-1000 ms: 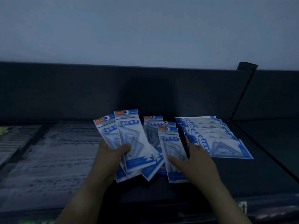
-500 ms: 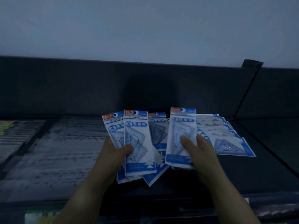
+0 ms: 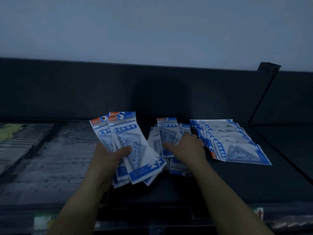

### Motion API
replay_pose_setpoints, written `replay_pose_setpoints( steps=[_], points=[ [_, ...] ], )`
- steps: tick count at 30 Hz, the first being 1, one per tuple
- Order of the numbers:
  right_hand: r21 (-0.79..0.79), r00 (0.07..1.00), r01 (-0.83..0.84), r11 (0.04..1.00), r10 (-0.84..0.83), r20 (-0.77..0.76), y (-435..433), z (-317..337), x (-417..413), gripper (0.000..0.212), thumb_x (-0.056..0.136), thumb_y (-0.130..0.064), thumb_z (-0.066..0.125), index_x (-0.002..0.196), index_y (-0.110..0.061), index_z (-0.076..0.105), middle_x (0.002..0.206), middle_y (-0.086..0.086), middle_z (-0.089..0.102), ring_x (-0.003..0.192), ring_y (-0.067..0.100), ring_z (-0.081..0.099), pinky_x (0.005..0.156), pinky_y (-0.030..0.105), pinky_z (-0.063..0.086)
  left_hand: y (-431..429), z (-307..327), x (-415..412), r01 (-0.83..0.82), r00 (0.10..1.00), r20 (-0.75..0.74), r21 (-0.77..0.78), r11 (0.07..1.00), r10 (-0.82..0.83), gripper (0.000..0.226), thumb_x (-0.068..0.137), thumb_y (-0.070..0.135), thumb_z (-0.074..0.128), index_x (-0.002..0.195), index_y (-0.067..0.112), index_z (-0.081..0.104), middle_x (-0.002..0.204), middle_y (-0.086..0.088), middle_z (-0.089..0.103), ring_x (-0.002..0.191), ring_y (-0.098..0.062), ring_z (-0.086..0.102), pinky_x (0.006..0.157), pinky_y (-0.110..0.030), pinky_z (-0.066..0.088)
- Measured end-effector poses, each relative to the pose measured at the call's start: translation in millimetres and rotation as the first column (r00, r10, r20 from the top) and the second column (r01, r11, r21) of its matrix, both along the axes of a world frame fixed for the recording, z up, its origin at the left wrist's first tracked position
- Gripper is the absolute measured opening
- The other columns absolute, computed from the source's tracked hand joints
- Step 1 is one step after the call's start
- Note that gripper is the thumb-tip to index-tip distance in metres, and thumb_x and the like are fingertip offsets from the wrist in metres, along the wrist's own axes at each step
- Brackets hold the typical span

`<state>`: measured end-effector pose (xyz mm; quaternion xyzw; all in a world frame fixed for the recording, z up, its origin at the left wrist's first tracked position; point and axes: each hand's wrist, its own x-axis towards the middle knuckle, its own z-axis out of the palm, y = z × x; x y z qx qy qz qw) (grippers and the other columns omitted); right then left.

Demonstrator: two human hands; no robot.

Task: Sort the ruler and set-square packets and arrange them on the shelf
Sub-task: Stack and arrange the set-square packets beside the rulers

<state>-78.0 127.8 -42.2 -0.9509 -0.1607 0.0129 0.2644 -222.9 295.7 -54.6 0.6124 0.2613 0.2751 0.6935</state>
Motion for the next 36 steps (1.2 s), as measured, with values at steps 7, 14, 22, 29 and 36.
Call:
replay_pose_setpoints(
  steps=[7, 14, 22, 29, 36],
  points=[
    [0.292, 0.982, -0.039, 0.956, 0.091, -0.168, 5, 2, 13, 0.022, 0.089, -0.031, 0.059, 0.096, -0.010, 0.059, 0.088, 0.005, 0.063, 0.077, 0.021, 0.059, 0.067, 0.033, 0.049, 7, -10, -2, 0.017, 1.000, -0.015, -0.089, 0.996, -0.019, 0.050, 0.076, 0.001, 0.075, 0.122, 0.011, 0.056, 0.108, -0.013, 0.070, 0.091, -0.031, 0.070, 0.072, -0.047, 0.059],
    [0.769, 0.836, 0.044, 0.638, 0.399, -0.378, -10, 33, -47, 0.012, 0.096, -0.013, 0.051, 0.092, -0.010, 0.062, 0.080, 0.001, 0.070, 0.069, 0.012, 0.065, 0.064, 0.028, 0.055, -12, 0, 10, 0.037, 0.995, 0.100, -0.179, 0.983, -0.019, 0.039, 0.089, 0.014, 0.065, 0.126, 0.014, 0.054, 0.111, -0.012, 0.069, 0.092, -0.029, 0.070, 0.064, -0.036, 0.058],
    [0.587, 0.825, -0.222, 0.778, 0.471, -0.312, -26, 29, -63, 0.009, 0.093, -0.018, 0.059, 0.086, -0.014, 0.064, 0.077, 0.002, 0.073, 0.067, 0.008, 0.066, 0.068, 0.028, 0.054, -32, 0, 21, 0.186, 0.970, 0.179, -0.092, 0.978, -0.167, 0.050, 0.070, 0.015, 0.073, 0.119, 0.009, 0.062, 0.110, -0.010, 0.072, 0.098, -0.028, 0.070, 0.078, -0.041, 0.057],
    [-0.022, 0.999, 0.017, 1.000, -0.016, 0.028, -36, 4, -22, 0.064, 0.075, -0.065, 0.061, 0.116, -0.017, 0.054, 0.114, 0.003, 0.057, 0.104, 0.021, 0.056, 0.081, 0.033, 0.047, -22, -1, 17, 0.141, 0.986, 0.096, -0.072, 0.987, -0.134, 0.057, 0.066, 0.020, 0.077, 0.120, 0.011, 0.060, 0.108, -0.007, 0.072, 0.093, -0.025, 0.071, 0.080, -0.045, 0.058],
    [0.002, 0.984, 0.038, 0.999, -0.037, -0.175, -30, 2, -9, 0.059, 0.068, -0.051, 0.076, 0.103, -0.014, 0.047, 0.097, -0.002, 0.052, 0.092, 0.022, 0.056, 0.069, 0.031, 0.043, -18, -4, 9, 0.128, 0.989, 0.078, -0.032, 0.991, -0.125, 0.055, 0.069, 0.020, 0.079, 0.121, 0.013, 0.059, 0.109, -0.006, 0.072, 0.094, -0.024, 0.071, 0.078, -0.043, 0.059]
  ],
)
